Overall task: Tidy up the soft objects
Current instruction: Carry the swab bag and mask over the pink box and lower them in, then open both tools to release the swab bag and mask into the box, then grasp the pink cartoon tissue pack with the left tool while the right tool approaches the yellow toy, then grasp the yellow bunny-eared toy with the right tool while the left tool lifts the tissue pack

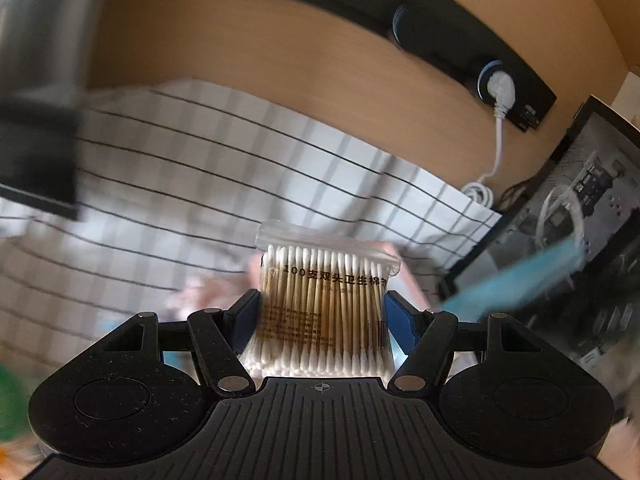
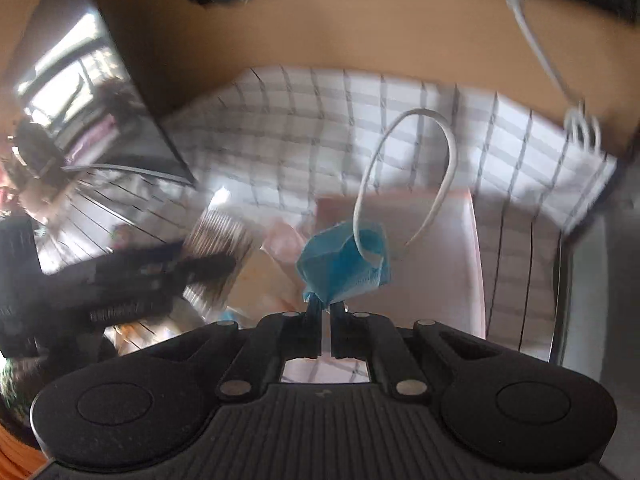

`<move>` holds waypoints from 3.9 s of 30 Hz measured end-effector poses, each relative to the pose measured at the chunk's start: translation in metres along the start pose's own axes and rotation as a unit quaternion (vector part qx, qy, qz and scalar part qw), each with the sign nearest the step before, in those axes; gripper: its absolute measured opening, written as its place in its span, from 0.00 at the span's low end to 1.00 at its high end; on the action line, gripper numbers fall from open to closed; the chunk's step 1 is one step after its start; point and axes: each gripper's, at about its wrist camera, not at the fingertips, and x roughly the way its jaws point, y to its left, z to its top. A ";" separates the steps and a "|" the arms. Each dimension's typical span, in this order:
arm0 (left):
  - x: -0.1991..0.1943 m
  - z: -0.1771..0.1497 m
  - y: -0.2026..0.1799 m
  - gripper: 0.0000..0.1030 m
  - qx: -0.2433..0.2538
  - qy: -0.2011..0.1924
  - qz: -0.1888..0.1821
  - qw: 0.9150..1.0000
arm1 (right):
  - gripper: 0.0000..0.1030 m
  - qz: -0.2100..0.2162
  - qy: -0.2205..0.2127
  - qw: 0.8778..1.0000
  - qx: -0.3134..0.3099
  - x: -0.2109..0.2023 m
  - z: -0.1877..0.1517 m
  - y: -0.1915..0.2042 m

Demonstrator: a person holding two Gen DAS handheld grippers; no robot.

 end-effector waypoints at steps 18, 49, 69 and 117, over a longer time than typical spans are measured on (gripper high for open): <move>0.119 -0.015 -0.030 0.71 0.078 0.058 0.000 0.995 | 0.48 -0.037 -0.087 0.995 -0.021 0.069 -0.088 -0.034; -0.154 -0.063 0.134 0.68 -0.083 -0.142 0.220 0.961 | 0.73 0.035 -0.226 0.964 -0.133 0.020 -0.058 0.142; -0.106 -0.048 0.280 0.69 -0.038 -0.003 0.262 0.964 | 0.76 0.041 -0.144 0.960 -0.238 0.048 0.035 0.316; -0.263 -0.145 0.314 0.39 -0.186 -0.052 0.222 0.956 | 0.17 0.038 -0.074 0.873 -0.480 0.069 -0.030 0.457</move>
